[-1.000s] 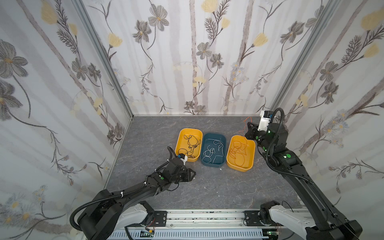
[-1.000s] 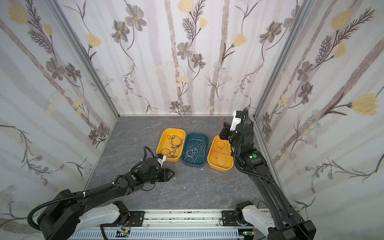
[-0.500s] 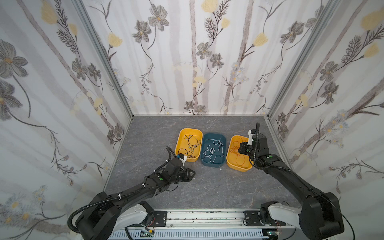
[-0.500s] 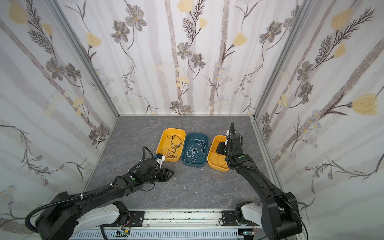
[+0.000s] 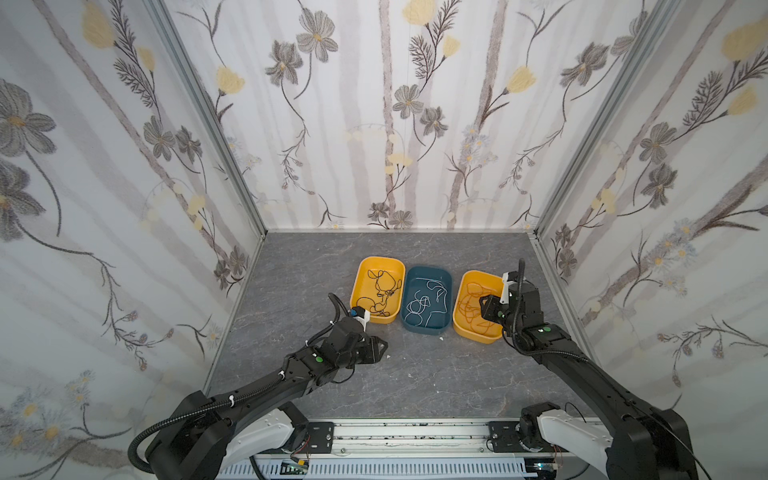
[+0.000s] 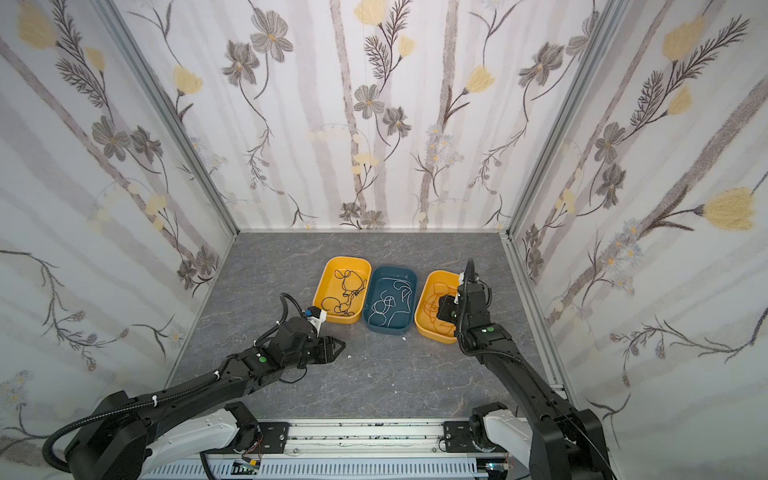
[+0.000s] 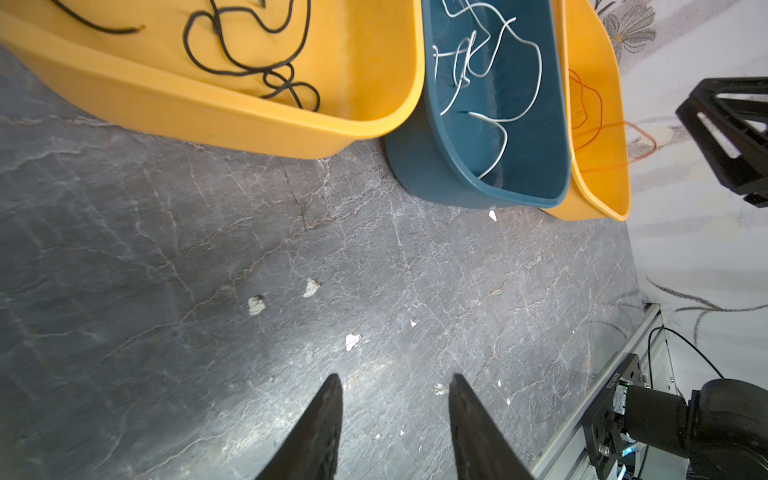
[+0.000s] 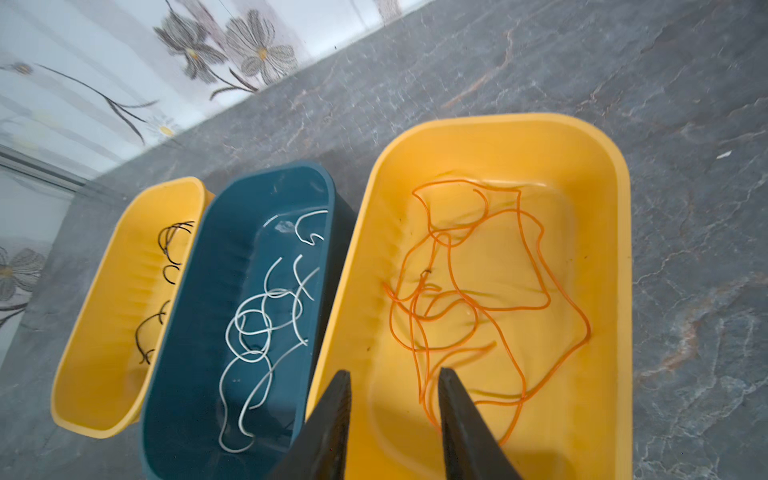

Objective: Untangle the cables

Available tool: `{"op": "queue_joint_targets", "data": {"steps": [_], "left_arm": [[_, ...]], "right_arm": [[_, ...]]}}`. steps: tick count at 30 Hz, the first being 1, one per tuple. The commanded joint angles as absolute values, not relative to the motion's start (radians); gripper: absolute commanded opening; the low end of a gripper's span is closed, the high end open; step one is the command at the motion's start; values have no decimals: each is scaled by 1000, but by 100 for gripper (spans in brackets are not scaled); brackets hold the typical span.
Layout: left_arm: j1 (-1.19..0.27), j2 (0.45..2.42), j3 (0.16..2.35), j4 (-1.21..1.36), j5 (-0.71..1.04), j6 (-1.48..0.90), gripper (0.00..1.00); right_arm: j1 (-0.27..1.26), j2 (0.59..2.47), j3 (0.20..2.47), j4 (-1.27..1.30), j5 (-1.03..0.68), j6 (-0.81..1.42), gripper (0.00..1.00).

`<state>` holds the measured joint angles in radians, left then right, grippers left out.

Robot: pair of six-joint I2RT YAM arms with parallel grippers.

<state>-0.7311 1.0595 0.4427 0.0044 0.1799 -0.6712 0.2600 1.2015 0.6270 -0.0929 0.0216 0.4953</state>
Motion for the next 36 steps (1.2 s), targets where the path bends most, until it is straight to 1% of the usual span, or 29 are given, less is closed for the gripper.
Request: {"op": "queue_joint_targets", "data": {"steps": [1, 6, 8, 9, 13, 14, 15, 16, 19, 20, 24, 26, 29, 34, 36], "left_arm": [[-725, 1033, 475, -37, 121, -636, 46], [-678, 1004, 531, -124, 48, -596, 46], [-632, 998, 555, -153, 20, -584, 50], [-610, 992, 571, -169, -13, -569, 53], [-532, 958, 622, -186, -178, -470, 74], [-514, 951, 624, -178, -214, -448, 79], [-489, 946, 624, -164, -258, -426, 85], [-463, 942, 620, -149, -296, -401, 89], [-391, 939, 603, -117, -425, -362, 96], [-372, 943, 590, -96, -442, -350, 98], [-322, 962, 508, 67, -504, -226, 100], [-297, 968, 461, 176, -494, -153, 100], [-236, 997, 378, 371, -458, -131, 100], [-204, 1148, 383, 512, -431, -18, 100], [-187, 1205, 370, 607, -411, 7, 100]], "right_arm": [[250, 1153, 656, -109, 54, 467, 48], [240, 1070, 662, -65, 115, 407, 67], [238, 1025, 650, -25, 173, 383, 75], [235, 999, 635, 10, 197, 364, 79], [221, 917, 551, 183, 304, 318, 98], [217, 906, 528, 223, 325, 308, 100], [210, 898, 502, 267, 340, 298, 100], [201, 898, 481, 301, 361, 292, 100], [169, 926, 444, 351, 401, 288, 100], [158, 938, 436, 359, 413, 286, 100], [104, 993, 382, 419, 463, 291, 100], [81, 1008, 339, 485, 490, 279, 100], [51, 1039, 274, 621, 506, 277, 100], [44, 1126, 243, 746, 505, 237, 100], [44, 1158, 208, 861, 493, 209, 100]]}}
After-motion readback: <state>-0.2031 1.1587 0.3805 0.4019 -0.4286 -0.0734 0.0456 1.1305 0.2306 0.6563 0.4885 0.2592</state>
